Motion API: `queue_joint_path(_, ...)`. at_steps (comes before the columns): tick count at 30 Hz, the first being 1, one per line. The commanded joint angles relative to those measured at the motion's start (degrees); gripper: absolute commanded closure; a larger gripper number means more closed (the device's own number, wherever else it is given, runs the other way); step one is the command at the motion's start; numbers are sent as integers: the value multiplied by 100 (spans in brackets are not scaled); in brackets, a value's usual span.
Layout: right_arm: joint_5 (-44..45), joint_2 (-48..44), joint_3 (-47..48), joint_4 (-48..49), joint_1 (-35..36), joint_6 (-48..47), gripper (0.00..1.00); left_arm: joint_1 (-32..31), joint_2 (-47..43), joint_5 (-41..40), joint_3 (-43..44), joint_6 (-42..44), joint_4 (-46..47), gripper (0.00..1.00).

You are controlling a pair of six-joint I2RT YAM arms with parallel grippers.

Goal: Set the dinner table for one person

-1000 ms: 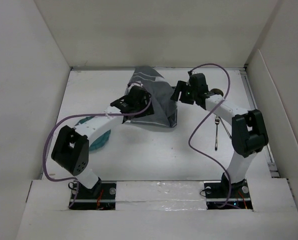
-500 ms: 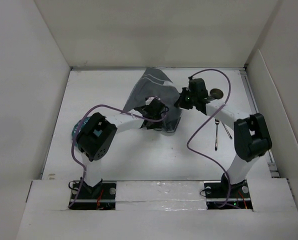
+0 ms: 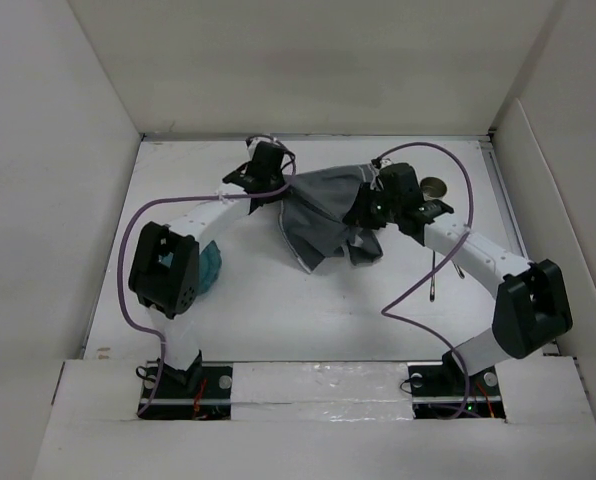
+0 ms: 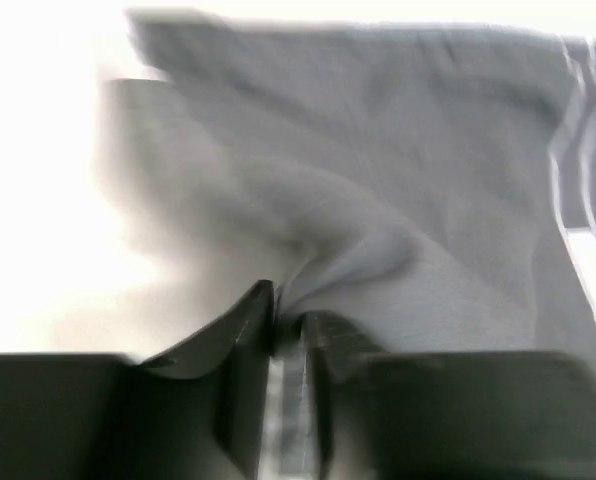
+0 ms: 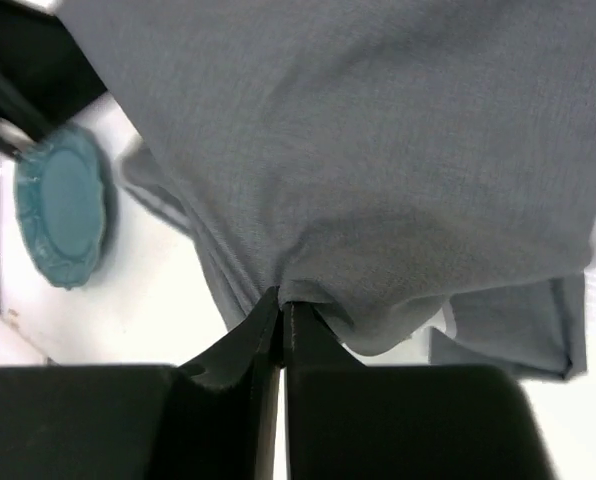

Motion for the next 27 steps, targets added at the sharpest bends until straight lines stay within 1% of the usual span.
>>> queue_joint_path(1,42,-265,142,-1158,-69,-469,72,562,265,-1139,767,530,-672,83)
queue_joint_path(2,15,-282,134,-1193,-8,-488,61,562,337,-1130,1047,591,-806,70)
queue_joint_path(3,41,-344,116,-1254,-7,-505,51,562,355,-1165,1102,601,-903,64)
queue_joint_path(4,50,-527,38,-1264,-7,-514,39,562,268,-1183,1111,610,-1017,57)
queue_joint_path(5,102,-633,-15,-1272,-7,-523,36,562,163,-1209,1059,618,-1000,46)
queue_joint_path(6,138,-756,-68,-1325,-7,-523,34,562,49,-1236,850,645,-966,43)
queue_joint_path(7,190,-870,-129,-1351,-59,-540,32,562,-266,-1253,708,653,-869,41)
queue_joint_path(9,339,-1239,-410,-1378,-138,-541,34,562,-610,-1393,321,619,-825,41)
queue_joint_path(10,410,-1354,-524,-1369,-226,-523,53,562,-942,-1394,190,601,-885,44)
queue_joint_path(11,524,-1451,-769,-1360,-227,-488,70,562,-1120,-1342,58,610,-895,64)
queue_joint_path(12,525,-1608,-902,-1308,-323,-479,92,562,-1252,-1046,-239,575,-904,76)
queue_joint_path(13,507,-1636,-1025,-1273,-402,-470,100,475,-1601,-877,-451,531,-860,87)
queue_joint_path(14,429,-1654,-1148,-1212,-403,-461,100,205,-1753,-754,-653,478,-842,100)
queue_joint_path(15,376,-1610,-1332,-1089,-403,-453,100,54,-1867,-483,-1047,391,-842,100)
queue_joint_path(16,332,-1610,-1334,-1044,-455,-453,100,-130,-2060,-367,-1233,277,-833,100)
queue_joint_path(17,253,-1514,-1456,-983,-455,-444,100,-559,-2149,-296,-1583,-11,-833,100)
queue_joint_path(18,243,-1391,-1561,-826,-455,-426,96,-815,-2193,-365,-1717,-145,-851,100)
queue_joint_path(19,226,-1320,-1589,-746,-455,-426,74,-1070,-2255,-409,-1832,-294,-842,100)
queue_joint_path(20,0,-1076,-1615,-528,-508,-452,45,-1734,-2160,-392,-1981,-678,-746,80)
queue_joint_path(21,-20,-874,-1606,-386,-508,-453,39,-2089,-1967,-305,-1982,-735,-624,70)
queue_joint_path(22,-55,-871,-1606,-385,-508,-453,39,-2092,-1965,-304,-1982,-735,-622,70)
queue_joint_path(23,-64,-758,-1589,-306,-508,-461,39,-2223,-1843,-313,-1895,-900,-605,56)
queue_joint_path(25,-12,-495,-1580,-201,-508,-400,39,-2425,-1422,-269,-1798,-998,-456,47)
queue_joint_path(26,84,-433,-1597,-52,-560,-356,39,-2426,-1307,-304,-1720,-1034,-377,40)
queue_joint_path(27,129,-371,-1624,10,-613,-312,39,-2426,-1071,-365,-1667,-1112,-263,35)
